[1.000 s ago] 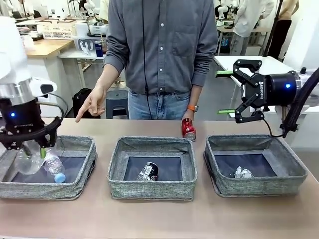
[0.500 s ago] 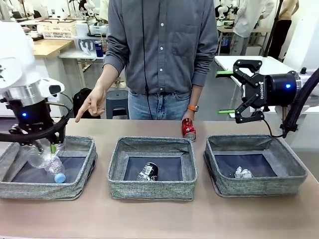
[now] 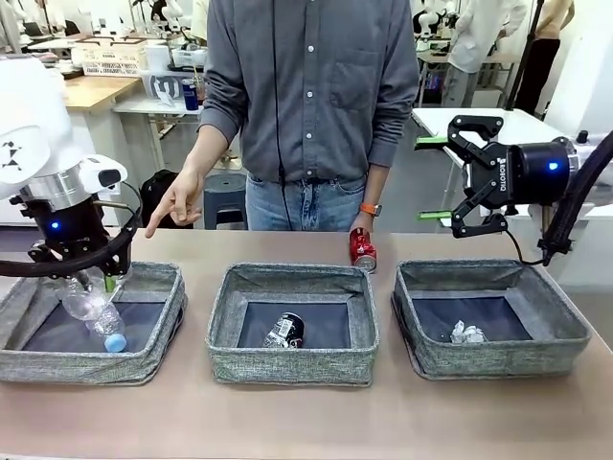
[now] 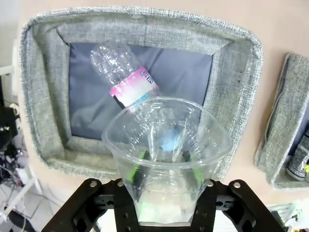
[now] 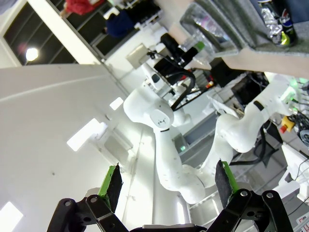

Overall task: Sort the waste into the appropriate baskets.
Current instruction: Place the picked waste into the Fabric basket indicated by the person.

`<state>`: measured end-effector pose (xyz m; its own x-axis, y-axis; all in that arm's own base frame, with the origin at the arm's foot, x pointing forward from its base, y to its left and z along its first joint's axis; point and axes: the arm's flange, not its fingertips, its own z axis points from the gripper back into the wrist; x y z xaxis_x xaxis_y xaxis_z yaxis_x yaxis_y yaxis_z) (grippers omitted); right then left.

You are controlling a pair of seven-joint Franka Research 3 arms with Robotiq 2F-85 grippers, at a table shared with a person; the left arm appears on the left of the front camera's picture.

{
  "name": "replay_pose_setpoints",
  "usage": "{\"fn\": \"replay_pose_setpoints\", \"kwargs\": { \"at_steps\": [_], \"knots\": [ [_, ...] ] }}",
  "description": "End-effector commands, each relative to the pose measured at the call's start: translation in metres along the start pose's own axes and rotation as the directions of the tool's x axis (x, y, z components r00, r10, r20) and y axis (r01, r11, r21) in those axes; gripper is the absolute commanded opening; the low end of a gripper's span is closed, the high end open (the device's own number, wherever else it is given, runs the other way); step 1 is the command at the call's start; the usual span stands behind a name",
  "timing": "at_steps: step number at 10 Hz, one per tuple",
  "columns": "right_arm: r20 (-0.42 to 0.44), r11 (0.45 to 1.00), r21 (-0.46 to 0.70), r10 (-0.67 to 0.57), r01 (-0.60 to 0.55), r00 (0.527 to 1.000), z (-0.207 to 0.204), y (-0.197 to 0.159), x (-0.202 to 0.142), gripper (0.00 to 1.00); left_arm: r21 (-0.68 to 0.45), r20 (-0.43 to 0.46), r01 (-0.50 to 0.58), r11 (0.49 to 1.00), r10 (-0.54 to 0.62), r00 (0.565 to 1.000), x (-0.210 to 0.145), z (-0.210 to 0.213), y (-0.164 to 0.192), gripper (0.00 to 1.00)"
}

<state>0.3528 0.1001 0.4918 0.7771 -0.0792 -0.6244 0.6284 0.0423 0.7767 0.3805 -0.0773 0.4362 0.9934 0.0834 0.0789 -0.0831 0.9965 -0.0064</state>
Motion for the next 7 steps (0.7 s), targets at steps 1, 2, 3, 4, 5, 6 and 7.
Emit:
{"fn": "replay_pose_setpoints", "kwargs": {
  "at_steps": [1,2,3,4,5,6,7],
  "knots": [
    [-0.012,1.000,0.016,-0.006,0.007,1.000,-0.0018,0.0037,-0.0024,1.00,-0.027,0.018,0.019,0.999,-0.018,1.000,-0.0019,-0.0004,0.0040,0.93],
    [-0.012,1.000,0.016,-0.006,0.007,1.000,-0.0018,0.0037,-0.0024,1.00,-0.028,0.023,0.022,0.999,-0.021,1.000,-0.0022,0.0005,0.0036,0.93],
    [-0.012,1.000,0.016,-0.006,0.007,1.000,-0.0018,0.0037,-0.0024,1.00,-0.028,0.026,0.023,0.999,-0.023,0.999,-0.0023,0.0010,0.0045,0.97],
    [-0.012,1.000,0.016,-0.006,0.007,1.000,-0.0018,0.0037,-0.0024,1.00,-0.029,0.033,0.024,0.999,-0.023,0.999,-0.0026,0.0026,0.0048,1.00],
    [-0.012,1.000,0.016,-0.006,0.007,1.000,-0.0018,0.0037,-0.0024,1.00,-0.033,0.040,0.026,0.999,-0.024,0.999,-0.0027,0.0034,0.0052,1.00],
    [-0.012,1.000,0.016,-0.006,0.007,1.000,-0.0018,0.0037,-0.0024,1.00,-0.039,0.046,0.021,0.999,-0.019,0.999,-0.0026,0.0042,0.0053,1.00],
    [-0.012,1.000,0.016,-0.006,0.007,1.000,-0.0018,0.0037,-0.0024,1.00,-0.041,0.043,0.021,0.999,-0.019,0.999,-0.0024,0.0049,0.0050,1.00]
  ]
}}
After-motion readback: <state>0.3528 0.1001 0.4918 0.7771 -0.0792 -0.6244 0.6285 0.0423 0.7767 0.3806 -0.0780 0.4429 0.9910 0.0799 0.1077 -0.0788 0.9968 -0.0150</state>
